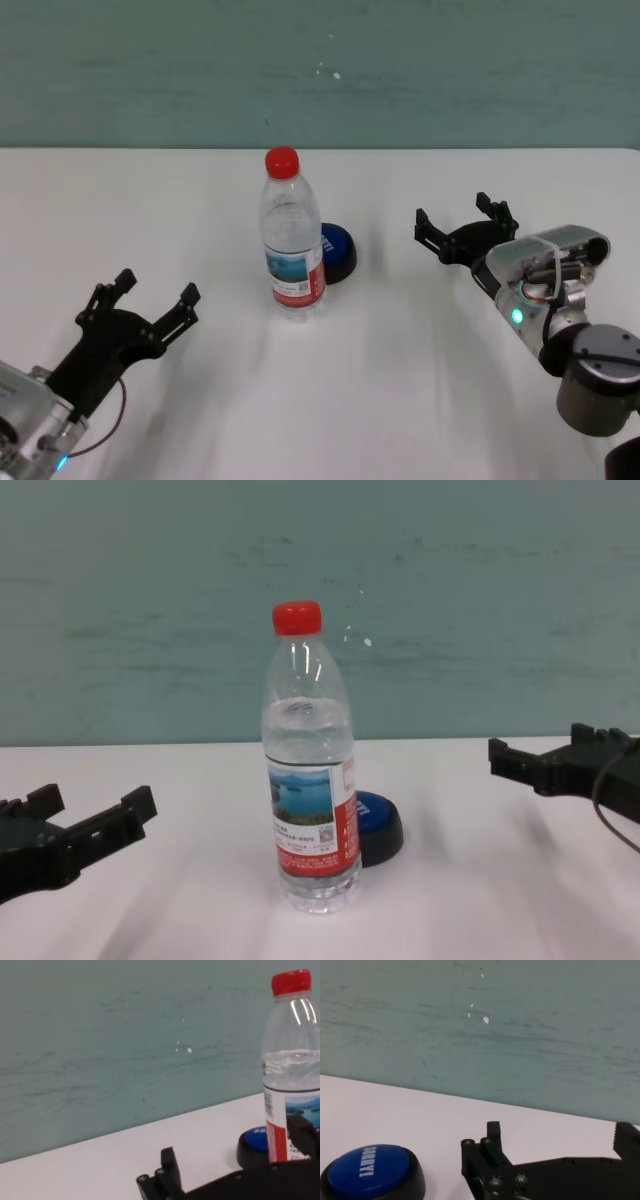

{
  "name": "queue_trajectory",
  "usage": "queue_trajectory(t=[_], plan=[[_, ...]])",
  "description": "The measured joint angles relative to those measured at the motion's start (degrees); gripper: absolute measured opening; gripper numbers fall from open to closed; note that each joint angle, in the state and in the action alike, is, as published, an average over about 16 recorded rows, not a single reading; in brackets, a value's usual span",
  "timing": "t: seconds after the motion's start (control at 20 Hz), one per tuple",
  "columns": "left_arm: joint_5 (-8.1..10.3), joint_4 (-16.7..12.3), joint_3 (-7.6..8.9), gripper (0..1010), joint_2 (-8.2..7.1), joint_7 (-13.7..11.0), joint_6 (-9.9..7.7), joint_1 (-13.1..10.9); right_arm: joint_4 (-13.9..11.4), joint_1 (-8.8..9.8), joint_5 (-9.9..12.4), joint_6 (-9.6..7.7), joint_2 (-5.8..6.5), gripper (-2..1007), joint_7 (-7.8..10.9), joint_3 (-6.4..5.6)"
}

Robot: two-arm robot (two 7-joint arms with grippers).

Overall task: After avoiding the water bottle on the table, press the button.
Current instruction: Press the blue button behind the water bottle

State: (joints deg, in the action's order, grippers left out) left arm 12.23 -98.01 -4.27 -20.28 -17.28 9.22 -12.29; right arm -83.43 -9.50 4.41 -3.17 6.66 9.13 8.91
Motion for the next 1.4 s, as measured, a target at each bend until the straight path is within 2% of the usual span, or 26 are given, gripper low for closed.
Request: queue_trajectory(t=[0.35, 0.7, 1.4], plan=[[0.0, 0.0, 0.0, 1010, 0.0, 0.0, 0.0, 0.0, 2.8, -3.03, 0.3, -0.17, 0.59, 1004, 1.28, 0.81], [0.0, 0.0, 0.0, 1010, 0.0, 0.0, 0.0, 0.0, 5.7, -6.3, 0.3, -0.1, 0.8, 1004, 2.35, 2.26], [0.0, 0.0, 0.0, 1010, 0.0, 0.0, 0.0, 0.0, 12.1, -11.89, 0.1, 0.8, -0.66, 1004, 3.34, 5.59]])
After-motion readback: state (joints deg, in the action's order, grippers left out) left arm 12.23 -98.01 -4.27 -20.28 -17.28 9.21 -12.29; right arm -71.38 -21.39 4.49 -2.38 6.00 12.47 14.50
